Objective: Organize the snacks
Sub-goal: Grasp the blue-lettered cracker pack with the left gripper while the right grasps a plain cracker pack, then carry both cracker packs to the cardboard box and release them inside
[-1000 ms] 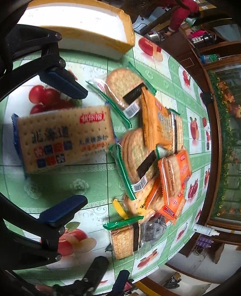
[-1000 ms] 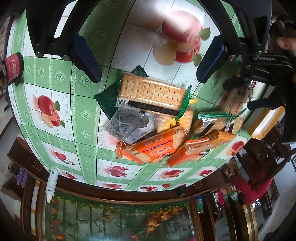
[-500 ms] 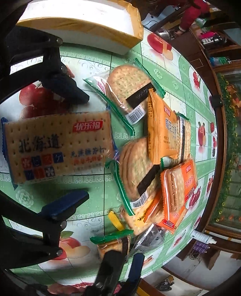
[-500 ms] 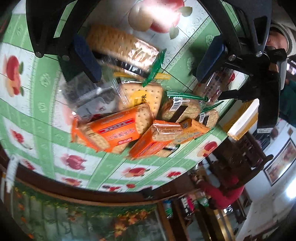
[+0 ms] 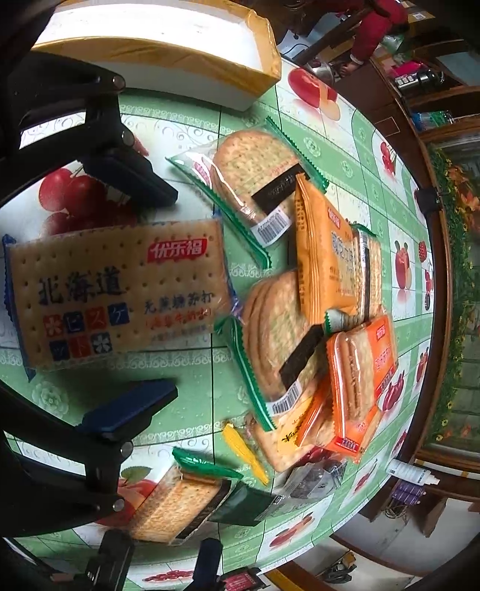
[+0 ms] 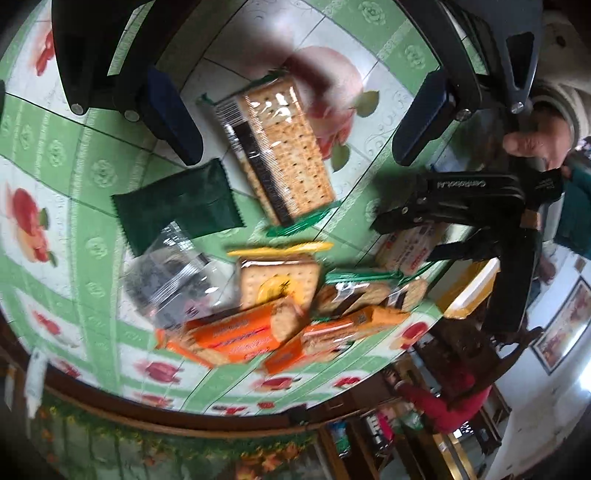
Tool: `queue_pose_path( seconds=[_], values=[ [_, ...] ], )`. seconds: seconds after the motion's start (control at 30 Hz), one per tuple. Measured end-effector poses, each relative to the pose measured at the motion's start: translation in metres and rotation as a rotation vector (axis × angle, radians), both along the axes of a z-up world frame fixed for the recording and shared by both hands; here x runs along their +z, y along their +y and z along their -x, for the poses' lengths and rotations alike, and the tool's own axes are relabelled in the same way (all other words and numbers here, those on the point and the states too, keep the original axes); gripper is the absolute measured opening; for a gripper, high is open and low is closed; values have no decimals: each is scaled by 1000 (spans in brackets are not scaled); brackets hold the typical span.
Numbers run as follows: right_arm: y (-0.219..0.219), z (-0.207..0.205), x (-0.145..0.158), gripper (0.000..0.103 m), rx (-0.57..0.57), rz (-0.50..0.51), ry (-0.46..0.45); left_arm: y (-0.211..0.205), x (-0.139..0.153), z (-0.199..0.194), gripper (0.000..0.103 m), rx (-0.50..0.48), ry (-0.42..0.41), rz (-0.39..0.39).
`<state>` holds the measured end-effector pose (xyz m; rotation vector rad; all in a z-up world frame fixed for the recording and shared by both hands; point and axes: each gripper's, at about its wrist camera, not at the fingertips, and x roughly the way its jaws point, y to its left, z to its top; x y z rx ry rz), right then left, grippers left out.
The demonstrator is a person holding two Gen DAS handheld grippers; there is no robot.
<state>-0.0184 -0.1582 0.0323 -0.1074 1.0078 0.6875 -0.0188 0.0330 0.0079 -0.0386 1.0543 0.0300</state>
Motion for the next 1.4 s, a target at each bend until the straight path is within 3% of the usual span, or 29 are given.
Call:
queue_pose_path(
  seconds=[0.13, 0.4, 0.47, 0.5, 0.6, 0.87, 1.03, 1.4],
  values=[
    [13, -2, -4, 102, -9, 77, -63, -3, 0, 1, 95, 2, -5, -8],
    [29, 4, -19, 65, 25, 199, -119, -5, -1, 3, 94, -6, -29, -10],
    [25, 4, -18, 51, 16, 176, -115, -6, 0, 5, 85, -18, -47, -8],
    [23, 4, -18, 48, 9, 165, -111, -7, 2, 6, 79, -28, -58, -10],
    [23, 8, -20, 47, -8, 167, -129, -7, 5, 10, 58, -47, -80, -9],
    [17, 31, -13, 46, -77, 108, -144, -5, 8, 27, 57, -78, -74, 8],
    [13, 38, -4, 46, -118, 51, -146, -2, 22, 43, 57, -87, -111, -5],
    [46, 50, 20, 46, -67, 8, -199, 17, 48, 74, 57, -79, -168, -7]
  ],
)
